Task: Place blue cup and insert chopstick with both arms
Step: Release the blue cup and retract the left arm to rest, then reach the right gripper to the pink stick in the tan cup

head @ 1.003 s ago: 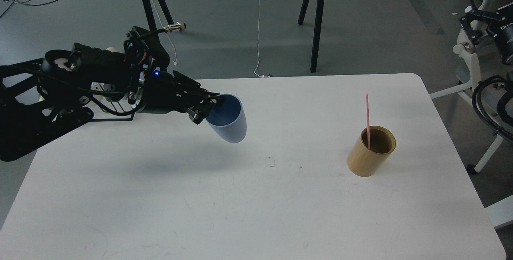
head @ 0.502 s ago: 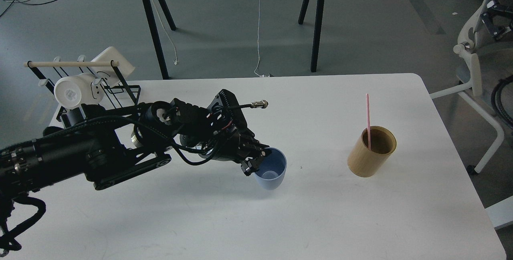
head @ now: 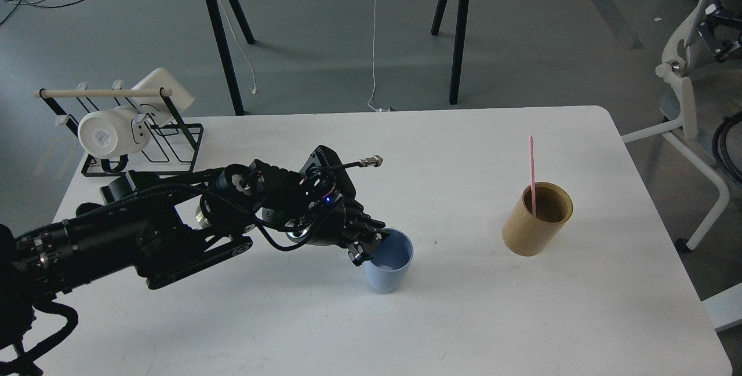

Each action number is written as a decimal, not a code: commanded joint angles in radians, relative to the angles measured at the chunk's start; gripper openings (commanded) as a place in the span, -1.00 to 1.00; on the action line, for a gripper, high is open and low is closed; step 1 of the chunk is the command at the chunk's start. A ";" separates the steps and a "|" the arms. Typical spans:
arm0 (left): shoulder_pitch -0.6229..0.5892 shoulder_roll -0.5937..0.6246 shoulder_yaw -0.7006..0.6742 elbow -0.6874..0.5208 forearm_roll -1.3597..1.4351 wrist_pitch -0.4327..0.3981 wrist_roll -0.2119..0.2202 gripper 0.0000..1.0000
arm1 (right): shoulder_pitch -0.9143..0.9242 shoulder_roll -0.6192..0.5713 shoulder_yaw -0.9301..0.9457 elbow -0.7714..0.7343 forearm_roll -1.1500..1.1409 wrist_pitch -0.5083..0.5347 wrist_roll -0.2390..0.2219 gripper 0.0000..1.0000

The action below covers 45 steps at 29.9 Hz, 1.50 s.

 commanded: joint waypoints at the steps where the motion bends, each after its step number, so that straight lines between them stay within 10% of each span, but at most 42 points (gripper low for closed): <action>1: 0.000 0.011 -0.010 -0.003 0.000 0.000 -0.007 0.40 | -0.001 -0.002 0.001 0.000 0.000 0.000 -0.001 0.98; 3: 0.003 0.015 -0.046 -0.006 0.000 0.000 -0.013 0.83 | -0.001 -0.017 -0.002 0.000 0.000 0.000 -0.001 0.98; 10: 0.010 0.096 -0.292 -0.014 -0.219 0.000 -0.025 0.97 | -0.004 -0.100 -0.029 0.081 -0.029 0.000 -0.003 0.98; 18: -0.001 0.152 -0.568 0.214 -0.753 0.000 -0.191 0.98 | -0.004 -0.233 -0.172 0.302 -0.282 -0.086 -0.003 0.97; 40: 0.011 0.003 -0.617 0.710 -1.944 0.000 -0.193 1.00 | -0.044 -0.424 -0.580 0.784 -1.486 -0.599 0.003 0.96; 45: 0.020 0.003 -0.619 0.733 -2.018 0.000 -0.125 1.00 | -0.045 -0.401 -0.695 0.778 -1.624 -0.647 0.003 0.94</action>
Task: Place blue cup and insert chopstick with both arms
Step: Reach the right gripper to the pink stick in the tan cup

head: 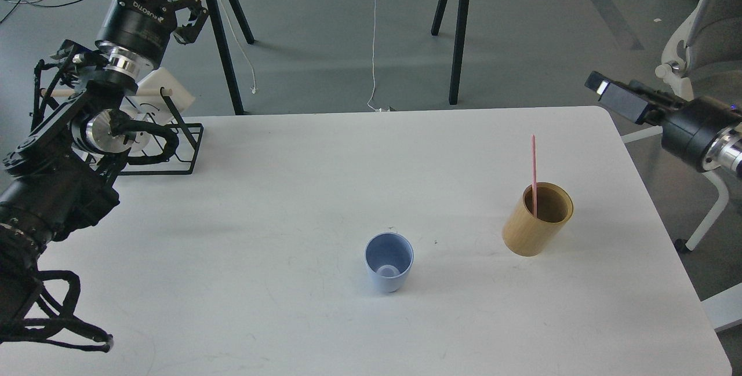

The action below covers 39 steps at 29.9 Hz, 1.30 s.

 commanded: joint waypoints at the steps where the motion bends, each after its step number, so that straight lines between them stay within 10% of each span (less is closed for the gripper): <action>1: 0.007 -0.001 -0.001 0.009 -0.039 -0.001 0.035 1.00 | -0.001 0.012 -0.074 0.000 -0.063 -0.016 0.002 0.92; 13: 0.004 0.001 -0.001 -0.003 -0.049 -0.001 0.035 1.00 | 0.001 0.213 -0.157 -0.168 -0.198 -0.019 0.002 0.30; 26: 0.006 0.002 -0.001 -0.003 -0.049 -0.001 0.035 1.00 | 0.010 0.219 -0.163 -0.194 -0.244 -0.013 0.003 -0.92; 39: 0.006 0.015 -0.003 -0.003 -0.049 -0.001 0.035 1.00 | 0.030 0.016 -0.139 0.022 -0.241 -0.013 0.003 -0.99</action>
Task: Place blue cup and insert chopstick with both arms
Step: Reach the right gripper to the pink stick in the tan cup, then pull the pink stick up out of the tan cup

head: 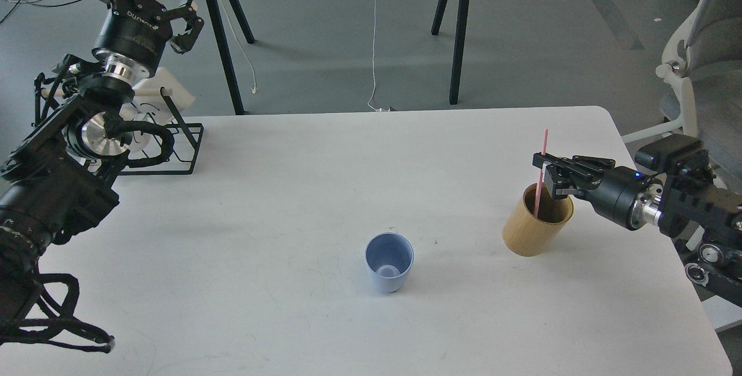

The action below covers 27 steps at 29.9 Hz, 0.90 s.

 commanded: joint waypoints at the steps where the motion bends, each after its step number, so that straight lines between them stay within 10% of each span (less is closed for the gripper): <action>1: 0.000 0.005 -0.002 0.000 0.000 0.000 0.000 1.00 | 0.027 -0.120 0.023 0.108 0.000 0.000 -0.001 -0.99; 9: -0.006 0.000 0.002 -0.002 0.000 0.000 0.000 1.00 | 0.266 -0.195 0.057 0.171 0.020 0.002 -0.001 -0.99; 27: -0.012 0.002 -0.006 -0.003 0.000 0.000 0.014 1.00 | 0.310 0.257 -0.129 0.164 0.172 0.038 -0.002 -0.99</action>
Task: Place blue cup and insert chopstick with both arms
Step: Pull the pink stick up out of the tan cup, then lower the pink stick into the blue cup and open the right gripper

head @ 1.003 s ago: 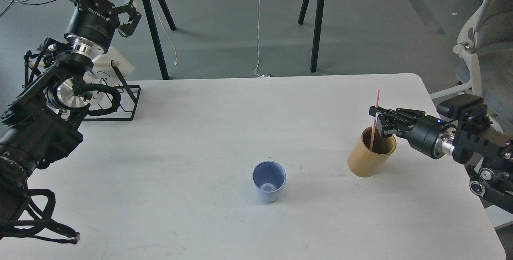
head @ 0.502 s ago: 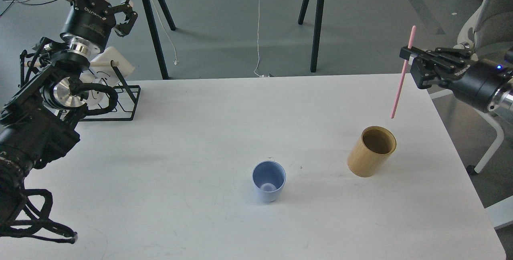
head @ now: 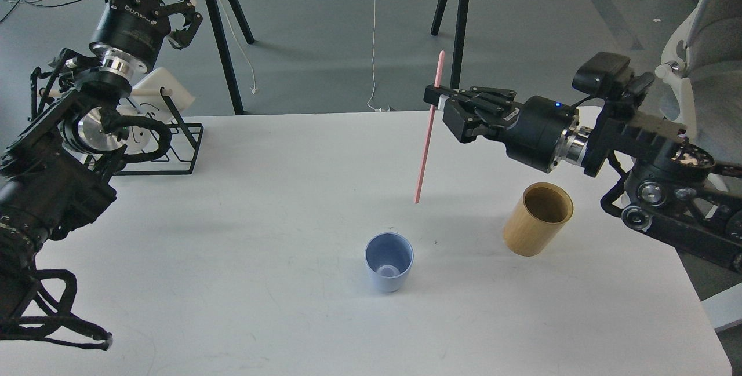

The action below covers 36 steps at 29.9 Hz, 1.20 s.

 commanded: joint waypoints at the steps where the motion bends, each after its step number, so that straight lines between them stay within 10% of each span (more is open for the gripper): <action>1: 0.003 0.000 -0.008 0.000 0.000 0.000 -0.001 1.00 | -0.004 0.042 -0.062 -0.003 -0.004 0.001 0.002 -0.99; 36: -0.006 0.016 -0.010 -0.001 -0.002 0.000 -0.001 1.00 | -0.062 0.206 -0.177 -0.146 -0.018 0.001 0.005 -0.70</action>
